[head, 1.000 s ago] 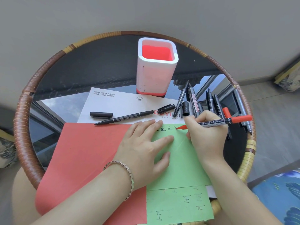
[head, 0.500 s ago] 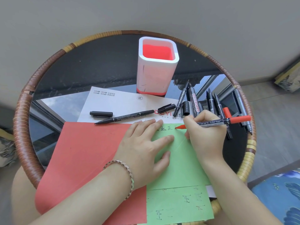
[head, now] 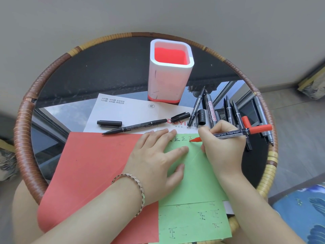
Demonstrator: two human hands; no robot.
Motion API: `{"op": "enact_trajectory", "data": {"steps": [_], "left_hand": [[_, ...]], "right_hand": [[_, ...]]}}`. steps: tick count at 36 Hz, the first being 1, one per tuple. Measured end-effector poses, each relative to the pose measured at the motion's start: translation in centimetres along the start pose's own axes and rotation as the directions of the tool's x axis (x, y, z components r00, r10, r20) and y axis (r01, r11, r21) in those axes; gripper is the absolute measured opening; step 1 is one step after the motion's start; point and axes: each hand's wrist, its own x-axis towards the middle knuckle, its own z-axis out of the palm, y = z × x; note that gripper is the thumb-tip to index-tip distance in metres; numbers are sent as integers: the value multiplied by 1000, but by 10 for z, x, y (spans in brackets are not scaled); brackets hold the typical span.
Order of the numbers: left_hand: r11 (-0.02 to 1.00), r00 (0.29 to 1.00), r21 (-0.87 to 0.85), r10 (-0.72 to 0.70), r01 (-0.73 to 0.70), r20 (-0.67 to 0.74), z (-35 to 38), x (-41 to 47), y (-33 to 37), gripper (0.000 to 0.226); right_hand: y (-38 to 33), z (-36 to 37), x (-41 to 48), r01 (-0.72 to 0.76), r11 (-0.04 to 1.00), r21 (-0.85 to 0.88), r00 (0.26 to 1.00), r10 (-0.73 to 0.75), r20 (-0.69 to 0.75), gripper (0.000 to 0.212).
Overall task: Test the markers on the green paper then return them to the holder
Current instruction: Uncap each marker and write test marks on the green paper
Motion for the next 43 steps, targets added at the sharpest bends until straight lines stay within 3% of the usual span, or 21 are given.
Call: {"op": "enact_trajectory", "data": {"steps": [6, 14, 21, 23, 26, 29, 32, 35, 39, 43], "left_hand": [[1000, 1000, -3, -4, 4, 1, 0, 0, 0, 36], [1000, 1000, 12, -16, 16, 19, -1, -1, 0, 36], [1000, 1000, 23, -10, 10, 17, 0, -2, -1, 37], [1000, 1000, 30, -7, 6, 16, 0, -2, -2, 37], [1000, 1000, 24, 1, -1, 13, 0, -2, -2, 36], [999, 1000, 32, -1, 0, 18, -1, -1, -1, 36], [999, 1000, 42, -3, 2, 25, -2, -2, -1, 37], [999, 1000, 43, -9, 8, 25, -2, -3, 0, 38], [999, 999, 43, -23, 21, 34, -3, -2, 1, 38], [998, 999, 56, -18, 16, 41, -4, -2, 0, 38]], "right_hand": [[6, -4, 3, -14, 1000, -6, 998, 13, -60, 26], [-3, -12, 5, 53, 988, 144, 991, -34, -132, 31], [-6, -51, 13, 136, 990, 49, 984, -140, 114, 13], [-2, -67, 18, 199, 977, -70, 965, -184, 187, 29], [4, -89, 27, 341, 888, -310, 929, -267, 257, 18], [14, -110, 46, 510, 700, -500, 860, -395, 323, 11], [23, -130, 70, 630, 456, -629, 775, -422, 470, 30], [27, -136, 85, 669, 305, -677, 737, -392, 551, 48], [37, -127, 93, 684, 232, -691, 716, -396, 575, 41], [42, -117, 89, 662, 275, -697, 736, -413, 536, 37]]}}
